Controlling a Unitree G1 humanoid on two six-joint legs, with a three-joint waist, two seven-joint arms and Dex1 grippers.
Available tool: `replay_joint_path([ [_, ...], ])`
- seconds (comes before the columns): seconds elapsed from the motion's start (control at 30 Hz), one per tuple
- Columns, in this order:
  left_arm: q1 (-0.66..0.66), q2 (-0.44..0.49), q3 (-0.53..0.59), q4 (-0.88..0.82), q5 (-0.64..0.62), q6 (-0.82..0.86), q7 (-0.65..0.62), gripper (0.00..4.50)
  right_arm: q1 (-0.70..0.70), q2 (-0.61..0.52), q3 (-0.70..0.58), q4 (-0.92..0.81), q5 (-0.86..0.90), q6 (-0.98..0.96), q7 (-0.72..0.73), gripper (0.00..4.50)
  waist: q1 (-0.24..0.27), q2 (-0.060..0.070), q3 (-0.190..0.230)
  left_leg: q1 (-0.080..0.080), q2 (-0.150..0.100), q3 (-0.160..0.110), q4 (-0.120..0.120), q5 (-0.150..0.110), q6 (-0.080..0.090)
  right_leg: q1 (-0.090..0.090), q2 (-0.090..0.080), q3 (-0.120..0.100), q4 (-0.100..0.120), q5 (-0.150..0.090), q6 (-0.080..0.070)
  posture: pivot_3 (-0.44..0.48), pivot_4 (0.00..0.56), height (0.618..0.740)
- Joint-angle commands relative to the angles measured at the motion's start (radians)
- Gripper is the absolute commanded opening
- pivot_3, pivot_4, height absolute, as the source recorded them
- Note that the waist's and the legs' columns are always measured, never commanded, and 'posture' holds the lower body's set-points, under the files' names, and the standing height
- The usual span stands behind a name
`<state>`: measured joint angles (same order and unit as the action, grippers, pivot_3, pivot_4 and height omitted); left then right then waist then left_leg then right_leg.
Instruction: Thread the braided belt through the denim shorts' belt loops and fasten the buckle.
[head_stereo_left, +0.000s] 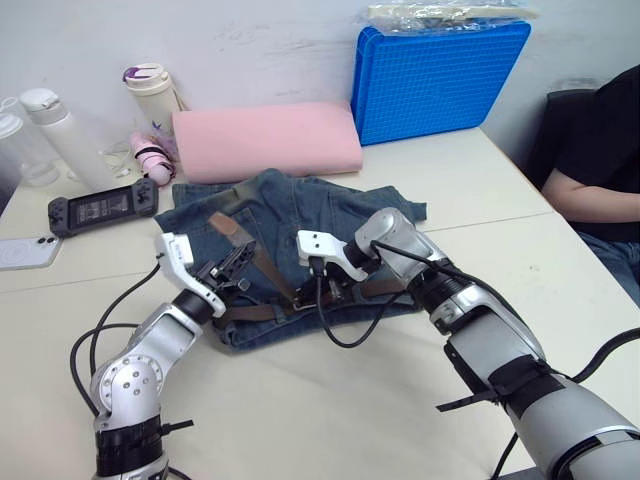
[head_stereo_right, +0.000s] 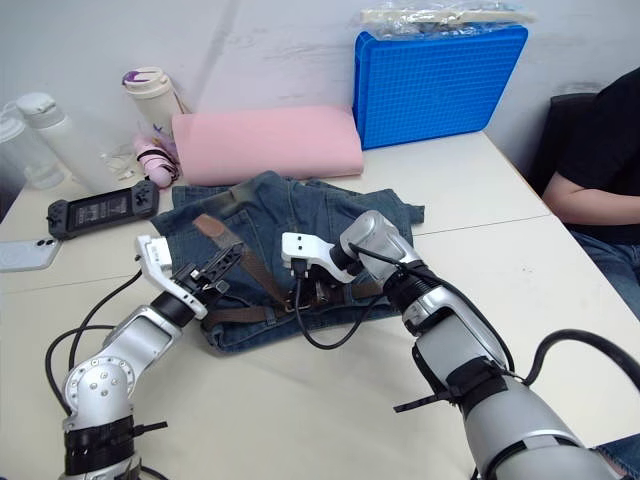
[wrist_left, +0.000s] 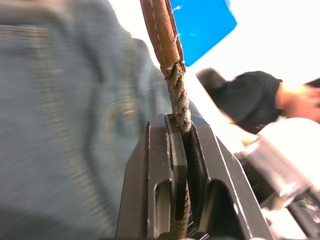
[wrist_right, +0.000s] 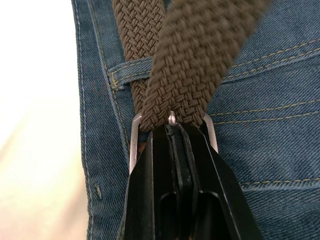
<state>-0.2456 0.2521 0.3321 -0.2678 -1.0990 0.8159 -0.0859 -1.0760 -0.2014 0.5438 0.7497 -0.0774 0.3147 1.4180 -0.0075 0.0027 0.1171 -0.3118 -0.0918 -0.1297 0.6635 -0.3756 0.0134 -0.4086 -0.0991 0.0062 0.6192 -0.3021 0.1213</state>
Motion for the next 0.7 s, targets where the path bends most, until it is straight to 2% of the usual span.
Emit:
replay_joint_path([
  [0.03, -0.118, 0.043, 0.024, -0.012, -0.068, -0.001, -0.047, 0.00, 0.130, -0.025, 0.160, 0.114, -0.146, 0.024, 0.036, 0.05, 0.001, 0.000, 0.000, 0.000, 0.000, -0.001, 0.000, 0.000, -0.001, -0.001, 0.001, 0.000, 0.000, 0.000, 0.000, 0.000, 0.150, 0.740],
  [0.27, -0.386, 0.032, -0.021, 0.150, -0.080, 0.039, -0.120, 0.00, 0.214, -0.096, 0.196, -0.039, -0.149, -0.004, 0.096, 0.05, 0.017, 0.000, 0.000, -0.001, -0.002, -0.004, 0.001, -0.001, -0.001, -0.001, 0.001, 0.000, -0.001, 0.000, 0.000, 0.000, 0.150, 0.740],
  [0.37, -0.584, -0.029, -0.049, 0.306, -0.066, 0.020, -0.159, 0.00, 0.277, -0.144, 0.219, -0.141, -0.152, 0.003, 0.117, 0.05, 0.031, 0.000, 0.001, -0.003, -0.003, -0.007, 0.001, -0.001, 0.000, -0.002, 0.001, 0.000, 0.000, 0.000, 0.000, 0.000, 0.150, 0.740],
  [0.53, -0.769, -0.084, -0.126, 0.532, 0.084, -0.038, -0.260, 0.00, 0.305, -0.154, 0.205, -0.211, -0.144, 0.044, 0.081, 0.05, 0.035, 0.000, 0.001, -0.007, -0.009, -0.015, 0.002, -0.001, 0.001, -0.004, 0.001, -0.002, -0.002, 0.000, 0.000, 0.000, 0.150, 0.740],
  [0.63, -0.781, -0.077, -0.187, 0.593, 0.208, -0.028, -0.278, 0.00, 0.312, -0.154, 0.182, -0.252, -0.126, 0.064, 0.055, 0.05, 0.033, 0.000, 0.001, -0.007, -0.016, -0.026, 0.002, 0.000, 0.002, -0.004, -0.001, -0.002, -0.004, 0.001, 0.002, 0.000, 0.150, 0.740],
  [0.7, -0.737, -0.023, -0.310, 0.581, 0.355, -0.018, -0.308, 0.00, 0.318, -0.151, 0.133, -0.302, -0.099, 0.075, 0.002, 0.05, 0.032, 0.000, 0.001, -0.006, -0.017, -0.027, 0.001, 0.000, 0.002, -0.004, -0.001, -0.001, -0.005, 0.002, 0.003, 0.000, 0.150, 0.740],
])
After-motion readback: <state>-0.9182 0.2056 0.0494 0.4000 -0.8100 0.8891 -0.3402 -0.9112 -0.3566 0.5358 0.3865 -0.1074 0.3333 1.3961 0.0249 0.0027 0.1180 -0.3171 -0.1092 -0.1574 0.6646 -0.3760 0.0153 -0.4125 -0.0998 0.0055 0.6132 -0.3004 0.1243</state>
